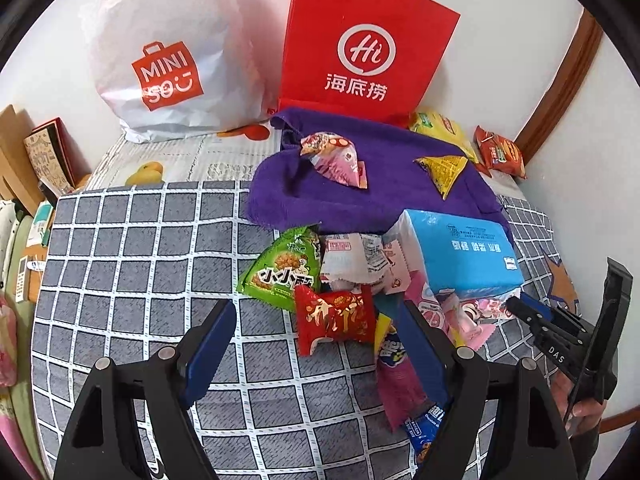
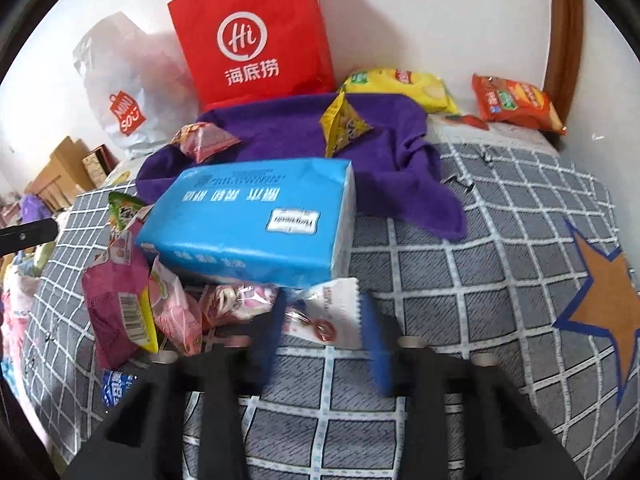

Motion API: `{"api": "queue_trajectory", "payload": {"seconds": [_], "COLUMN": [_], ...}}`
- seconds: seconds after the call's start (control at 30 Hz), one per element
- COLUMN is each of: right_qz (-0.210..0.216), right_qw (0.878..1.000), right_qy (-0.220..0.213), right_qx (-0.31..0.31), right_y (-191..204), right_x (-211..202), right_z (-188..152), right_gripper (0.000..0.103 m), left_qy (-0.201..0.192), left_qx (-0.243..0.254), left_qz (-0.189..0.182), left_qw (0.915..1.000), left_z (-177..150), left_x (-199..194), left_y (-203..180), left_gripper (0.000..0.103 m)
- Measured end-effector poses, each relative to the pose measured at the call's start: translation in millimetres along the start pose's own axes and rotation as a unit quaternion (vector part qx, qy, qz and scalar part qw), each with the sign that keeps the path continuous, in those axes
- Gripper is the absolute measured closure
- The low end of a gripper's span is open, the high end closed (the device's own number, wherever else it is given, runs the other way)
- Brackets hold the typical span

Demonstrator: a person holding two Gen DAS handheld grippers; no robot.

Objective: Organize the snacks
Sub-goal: 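Grasp the pink Lotso-bear stick snack with right gripper while left gripper approaches a pink bag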

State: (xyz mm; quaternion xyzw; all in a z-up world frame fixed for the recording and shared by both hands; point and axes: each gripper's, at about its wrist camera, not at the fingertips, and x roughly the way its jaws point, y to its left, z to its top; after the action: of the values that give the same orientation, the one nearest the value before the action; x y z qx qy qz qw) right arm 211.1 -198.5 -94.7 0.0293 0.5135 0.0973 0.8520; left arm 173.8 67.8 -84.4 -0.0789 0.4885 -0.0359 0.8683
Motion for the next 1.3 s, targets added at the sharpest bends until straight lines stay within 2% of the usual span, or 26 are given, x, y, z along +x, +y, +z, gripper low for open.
{"api": "queue_trajectory", "payload": {"seconds": [0.03, 0.17, 0.43, 0.5, 0.57, 0.6, 0.63, 0.7, 0.8, 0.93, 1.17, 1.3], "right_qz": [0.0, 0.02, 0.017, 0.002, -0.003, 0.004, 0.009, 0.018, 0.026, 0.03, 0.051, 0.066], "right_qw": [1.0, 1.0, 1.0, 1.0, 0.999, 0.999, 0.999, 0.997, 0.993, 0.991, 0.99, 0.99], "right_qy": [-0.001, -0.011, -0.001, 0.0, -0.011, -0.019, -0.023, -0.034, -0.047, -0.033, 0.01, 0.022], "right_qx": [0.001, 0.012, -0.013, -0.031, -0.038, -0.042, -0.046, -0.064, -0.1, -0.125, -0.129, -0.127], "right_y": [-0.9, -4.4, 3.2, 7.9, 9.8, 11.8, 13.4, 22.1, 39.3, 52.7, 52.2, 48.7], "right_x": [-1.2, -16.5, -41.9, -46.6, -52.7, -56.5, -57.9, -59.6, -53.6, -29.2, 7.2, 11.0], "right_z": [-1.4, -10.3, -40.1, -42.9, -41.1, -37.2, -34.5, -26.8, -16.7, -4.9, 1.4, -5.2], "right_gripper": [0.092, 0.099, 0.1, 0.1, 0.096, 0.088, 0.073, 0.052, 0.051, 0.051, 0.052, 0.052], "left_qy": [0.002, 0.006, 0.008, 0.009, 0.008, 0.008, 0.007, 0.006, 0.006, 0.003, 0.003, 0.003], "left_qx": [0.0, 0.004, 0.009, 0.009, 0.01, 0.009, 0.008, 0.006, 0.002, -0.005, -0.018, -0.02], "left_qz": [-0.002, -0.009, -0.017, -0.018, -0.016, -0.015, -0.015, -0.013, -0.005, 0.004, 0.009, 0.012], "left_qw": [1.0, 0.9999, 0.9998, 0.9998, 0.9998, 0.9998, 0.9998, 0.9999, 1.0, 1.0, 0.9998, 0.9997], "left_z": [-0.8, -4.7, -10.2, -11.1, -12.0, -12.0, -12.0, -11.7, -11.5, -11.5, -12.0, -13.4], "left_x": [0.8, 2.7, 1.7, 1.8, 1.3, 1.1, 0.9, 0.2, -0.4, -1.3, 0.0, 0.0], "left_y": [-0.8, -4.7, -9.2, -9.4, -8.9, -8.8, -8.1, -5.4, -0.4, 9.1, 24.0, 29.6], "left_gripper": [0.023, 0.023, 0.023, 0.023, 0.023, 0.023, 0.023, 0.023, 0.023, 0.023, 0.023, 0.023]}}
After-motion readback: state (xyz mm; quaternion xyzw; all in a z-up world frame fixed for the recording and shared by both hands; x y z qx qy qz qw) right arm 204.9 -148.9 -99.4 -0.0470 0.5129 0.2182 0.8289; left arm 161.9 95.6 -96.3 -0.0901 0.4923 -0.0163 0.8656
